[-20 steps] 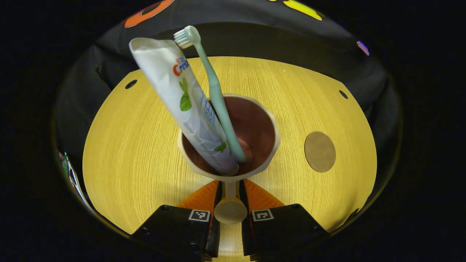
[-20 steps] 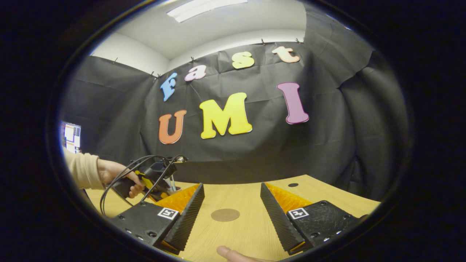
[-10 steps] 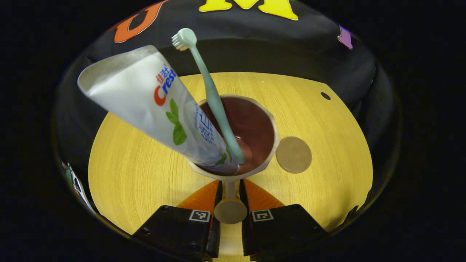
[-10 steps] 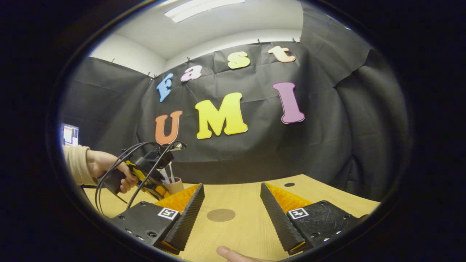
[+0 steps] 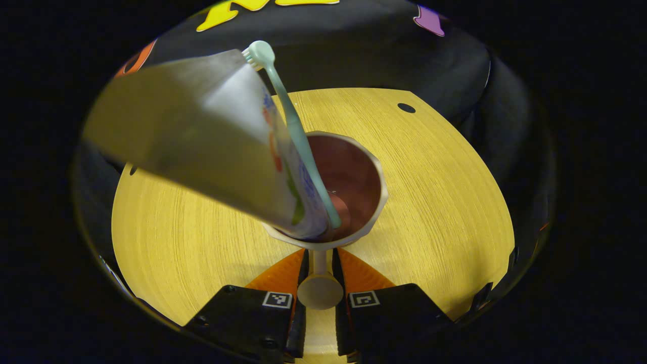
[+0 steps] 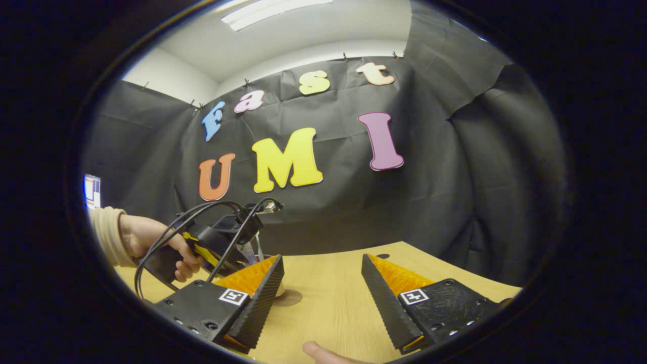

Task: Put the toothbrush and toothpaste on the desktop into the cup, then pick up the cup and place it on the coaster on the desktop.

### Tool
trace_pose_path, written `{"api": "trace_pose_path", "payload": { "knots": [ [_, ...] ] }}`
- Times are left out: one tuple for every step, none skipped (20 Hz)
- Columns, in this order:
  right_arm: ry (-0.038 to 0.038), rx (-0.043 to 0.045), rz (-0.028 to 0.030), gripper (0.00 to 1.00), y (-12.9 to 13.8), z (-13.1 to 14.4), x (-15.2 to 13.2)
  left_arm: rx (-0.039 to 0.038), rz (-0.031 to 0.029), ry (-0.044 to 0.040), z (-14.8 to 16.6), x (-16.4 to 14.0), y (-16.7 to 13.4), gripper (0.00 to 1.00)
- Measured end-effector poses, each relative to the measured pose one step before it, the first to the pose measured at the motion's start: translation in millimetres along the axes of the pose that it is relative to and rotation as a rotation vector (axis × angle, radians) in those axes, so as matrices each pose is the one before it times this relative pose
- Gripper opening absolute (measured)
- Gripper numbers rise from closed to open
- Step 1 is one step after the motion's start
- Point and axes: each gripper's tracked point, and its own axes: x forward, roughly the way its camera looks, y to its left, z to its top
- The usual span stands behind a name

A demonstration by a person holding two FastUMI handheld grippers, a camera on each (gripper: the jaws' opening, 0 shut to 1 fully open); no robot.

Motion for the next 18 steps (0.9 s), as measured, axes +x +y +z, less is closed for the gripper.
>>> {"api": "trace_pose_path", "payload": {
  "knots": [
    [-0.00156,0.00590,-0.00277,0.93,-2.83,0.63,0.43,0.00585,0.00435,0.00681,4.23,1.63,-3.10,0.27],
    [0.00046,0.00673,-0.00318,0.93,-3.34,-0.04,0.75,0.00356,0.00382,0.00666,4.35,1.54,-2.18,0.27],
    [0.00111,0.00826,-0.00234,0.93,-3.01,-0.76,0.54,0.00260,0.00227,0.00542,4.49,1.12,-1.38,0.27],
    [0.00229,0.00769,-0.00235,0.93,-2.67,-0.76,1.03,-0.00054,0.00485,0.00631,4.37,0.55,-0.36,0.27],
    [0.00096,0.00657,-0.00279,0.93,-3.10,-0.32,0.48,-0.00077,0.00724,0.00171,5.41,-2.38,0.57,0.27],
    [0.00028,0.00807,-0.00447,0.93,-3.28,0.36,0.19,0.00244,0.00722,0.00015,6.56,-1.15,1.01,0.27],
    [0.00063,0.01059,-0.00215,0.93,-2.00,0.57,0.60,0.00207,0.00614,0.00388,5.74,-2.48,1.29,0.27],
    [0.00111,0.01121,0.00125,0.93,-0.95,-0.60,-0.35,-0.00101,0.00575,0.00304,5.04,-2.47,1.42,0.27],
    [0.00070,0.00889,0.00195,0.93,-0.98,-0.48,-0.12,-0.00598,0.01564,0.00460,4.74,-2.71,3.35,0.27],
    [0.00068,0.00392,-0.00183,0.93,-1.11,-0.01,0.80,-0.00546,0.01380,0.00299,5.88,-3.59,3.66,0.29],
    [0.00223,-0.00157,-0.00410,0.95,-1.60,-0.32,0.24,0.00085,0.00351,-0.00651,7.59,-4.31,2.68,0.30],
    [0.00313,-0.00646,-0.00220,0.99,-0.47,-1.70,0.45,-0.00132,0.00676,-0.01086,7.42,-3.80,3.75,0.36],
    [0.00491,-0.01091,0.00058,0.99,0.65,-1.39,-0.03,-0.00661,0.01397,-0.01207,9.38,-6.20,4.47,0.49],
    [0.00531,-0.00950,0.00279,0.99,2.22,-1.93,0.42,-0.01076,-0.00852,-0.02305,9.98,-3.99,1.47,0.43],
    [0.00548,-0.00846,0.00197,0.96,2.19,-1.63,0.53,-0.01057,-0.00228,-0.01971,9.17,-4.67,2.03,0.48],
    [0.00521,-0.01064,0.00171,0.96,1.93,-1.90,0.62,-0.01490,-0.01034,-0.01158,7.57,-6.09,1.21,0.63],
    [0.00465,-0.01314,0.00189,0.96,2.45,-1.01,0.17,-0.01977,-0.01004,-0.02099,8.43,-7.07,1.94,0.68],
    [0.00494,-0.01398,0.00152,0.96,2.99,-2.47,-0.46,-0.01960,-0.01336,-0.03166,10.05,-8.43,2.02,0.71]
  ]
}}
